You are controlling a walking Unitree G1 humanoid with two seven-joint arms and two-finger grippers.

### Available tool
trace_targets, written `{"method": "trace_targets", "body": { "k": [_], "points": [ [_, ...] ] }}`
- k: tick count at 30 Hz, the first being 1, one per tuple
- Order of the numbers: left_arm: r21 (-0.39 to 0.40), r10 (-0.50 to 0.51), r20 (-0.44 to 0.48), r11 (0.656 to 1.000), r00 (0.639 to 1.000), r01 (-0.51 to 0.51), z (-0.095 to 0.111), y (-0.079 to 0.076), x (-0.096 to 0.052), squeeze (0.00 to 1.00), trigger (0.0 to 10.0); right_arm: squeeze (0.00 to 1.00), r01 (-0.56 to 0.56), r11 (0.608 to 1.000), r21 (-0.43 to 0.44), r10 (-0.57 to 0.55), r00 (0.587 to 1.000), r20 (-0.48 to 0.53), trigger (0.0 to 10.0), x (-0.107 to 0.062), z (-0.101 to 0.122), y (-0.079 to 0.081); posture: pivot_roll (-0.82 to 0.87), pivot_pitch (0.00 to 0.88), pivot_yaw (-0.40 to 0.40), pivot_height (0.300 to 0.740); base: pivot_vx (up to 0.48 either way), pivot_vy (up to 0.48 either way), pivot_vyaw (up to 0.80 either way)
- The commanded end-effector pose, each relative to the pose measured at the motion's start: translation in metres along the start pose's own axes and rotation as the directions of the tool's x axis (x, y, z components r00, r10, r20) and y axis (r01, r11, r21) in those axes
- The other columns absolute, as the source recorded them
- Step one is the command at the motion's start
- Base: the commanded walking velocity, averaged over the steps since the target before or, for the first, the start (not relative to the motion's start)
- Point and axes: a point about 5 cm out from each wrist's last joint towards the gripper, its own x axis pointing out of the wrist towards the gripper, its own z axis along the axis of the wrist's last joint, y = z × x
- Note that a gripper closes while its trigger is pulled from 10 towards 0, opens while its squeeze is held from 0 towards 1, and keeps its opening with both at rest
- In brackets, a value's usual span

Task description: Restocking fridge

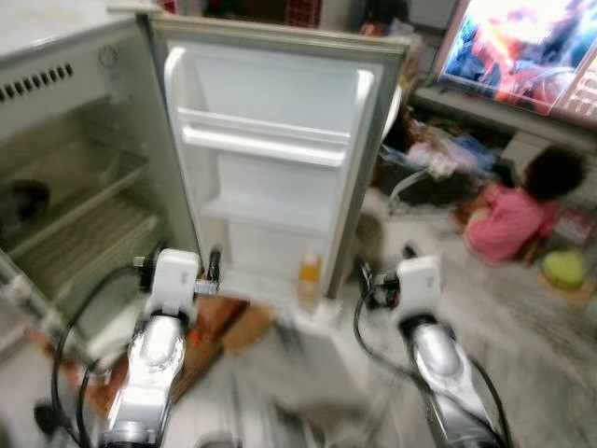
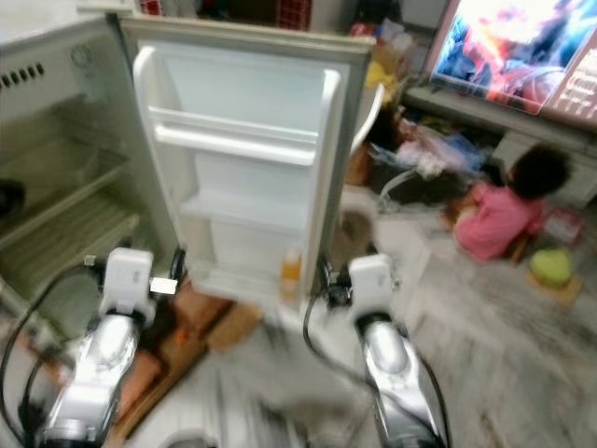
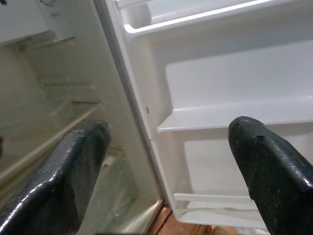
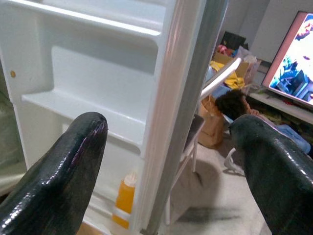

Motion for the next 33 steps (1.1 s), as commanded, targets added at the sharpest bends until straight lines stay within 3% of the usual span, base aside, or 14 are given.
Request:
{"method": "trace_targets", "body": {
  "k": [1,11,33],
  "points": [
    [0.005,-0.038,0.005,0.999,0.999,0.038,0.002,-0.007,0.0,0.0,10.0,0.0,0.013,1.0,-0.005,-0.013,1.0,0.008,10.0,0.001,0.003,-0.005,0.0,0.0,-0.031,0.74,0.0,0.0,0.0],
    [0.012,-0.053,0.008,0.999,0.999,0.053,0.002,-0.01,0.002,0.0,10.0,0.0,-0.015,1.0,0.007,0.015,0.999,0.034,10.0,0.004,0.007,-0.002,-0.01,0.0,-0.029,0.74,0.0,-0.232,0.09],
    [0.025,-0.068,0.009,0.997,0.998,0.068,0.002,-0.012,0.005,0.0,10.0,0.0,-0.078,0.996,-0.053,0.081,0.995,0.063,10.0,0.011,0.012,0.005,-0.01,0.0,-0.03,0.74,0.036,-0.467,0.8]
  ]
}}
